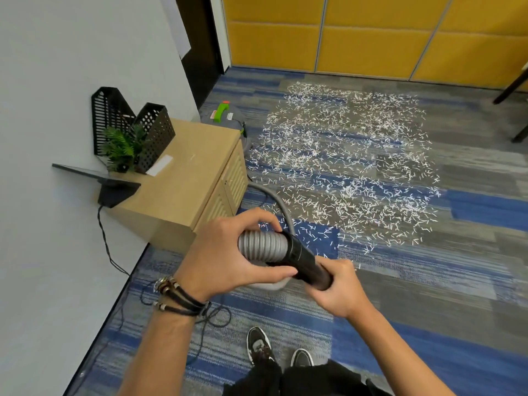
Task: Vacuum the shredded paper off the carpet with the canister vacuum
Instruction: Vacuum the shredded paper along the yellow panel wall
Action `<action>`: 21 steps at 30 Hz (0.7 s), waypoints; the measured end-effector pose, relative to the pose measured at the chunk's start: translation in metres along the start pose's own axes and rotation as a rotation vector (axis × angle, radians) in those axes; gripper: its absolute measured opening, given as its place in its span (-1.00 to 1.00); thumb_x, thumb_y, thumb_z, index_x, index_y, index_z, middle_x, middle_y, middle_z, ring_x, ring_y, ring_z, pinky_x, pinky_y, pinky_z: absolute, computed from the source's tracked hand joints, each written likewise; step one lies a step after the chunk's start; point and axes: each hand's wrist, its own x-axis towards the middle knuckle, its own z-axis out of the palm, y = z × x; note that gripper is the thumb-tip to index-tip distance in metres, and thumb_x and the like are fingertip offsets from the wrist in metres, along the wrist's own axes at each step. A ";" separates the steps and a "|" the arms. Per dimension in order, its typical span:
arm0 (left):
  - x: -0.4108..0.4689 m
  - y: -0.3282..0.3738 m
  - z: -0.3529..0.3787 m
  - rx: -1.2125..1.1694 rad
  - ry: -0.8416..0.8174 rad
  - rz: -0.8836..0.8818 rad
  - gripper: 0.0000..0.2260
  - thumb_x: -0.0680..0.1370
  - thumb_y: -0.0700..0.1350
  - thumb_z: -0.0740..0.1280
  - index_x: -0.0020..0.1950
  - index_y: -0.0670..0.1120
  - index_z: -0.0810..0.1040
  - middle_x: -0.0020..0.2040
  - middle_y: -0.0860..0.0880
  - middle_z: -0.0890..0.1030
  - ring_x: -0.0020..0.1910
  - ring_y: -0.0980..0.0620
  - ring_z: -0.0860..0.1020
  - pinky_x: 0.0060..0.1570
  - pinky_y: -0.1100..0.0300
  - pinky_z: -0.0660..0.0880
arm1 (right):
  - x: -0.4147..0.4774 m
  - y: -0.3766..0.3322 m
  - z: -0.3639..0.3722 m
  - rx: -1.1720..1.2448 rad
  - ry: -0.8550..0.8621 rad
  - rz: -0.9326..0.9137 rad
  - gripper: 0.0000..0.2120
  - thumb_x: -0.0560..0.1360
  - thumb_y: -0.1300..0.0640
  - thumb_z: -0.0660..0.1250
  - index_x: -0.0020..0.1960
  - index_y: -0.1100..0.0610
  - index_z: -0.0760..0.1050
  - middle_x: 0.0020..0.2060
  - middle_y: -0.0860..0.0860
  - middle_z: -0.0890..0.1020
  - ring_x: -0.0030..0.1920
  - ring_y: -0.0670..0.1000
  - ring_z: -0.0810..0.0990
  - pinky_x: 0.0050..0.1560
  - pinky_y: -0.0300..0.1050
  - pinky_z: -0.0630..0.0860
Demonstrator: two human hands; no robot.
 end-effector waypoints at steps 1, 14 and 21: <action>0.001 0.006 0.002 0.001 0.024 0.011 -0.51 0.26 0.30 0.66 0.09 0.22 0.60 -0.20 0.22 0.66 -0.30 0.11 0.62 -0.27 0.27 0.55 | 0.000 -0.001 -0.001 0.018 0.006 -0.005 -0.91 0.26 0.12 0.37 -0.31 0.10 0.48 -0.51 -0.11 0.36 -0.48 -0.13 0.27 -0.43 -0.22 0.25; 0.005 0.046 0.042 -0.094 -0.008 0.086 -0.55 0.26 0.11 0.71 0.10 0.08 0.76 -0.01 0.20 0.75 -0.02 0.21 0.72 0.01 0.31 0.61 | -0.046 0.009 -0.024 0.139 0.080 -0.006 -0.74 0.28 0.29 0.44 -0.32 0.03 0.39 -0.50 -0.15 0.34 -0.45 -0.17 0.23 -0.41 -0.30 0.18; 0.010 0.050 0.040 -0.033 0.047 0.139 -0.56 0.30 0.19 0.68 0.12 0.09 0.77 0.01 0.21 0.75 -0.01 0.23 0.72 0.01 0.11 0.68 | -0.042 0.003 -0.021 0.179 0.149 0.021 -0.74 0.27 0.25 0.40 -0.35 -0.04 0.38 -0.50 -0.11 0.30 -0.44 -0.14 0.19 -0.42 -0.26 0.16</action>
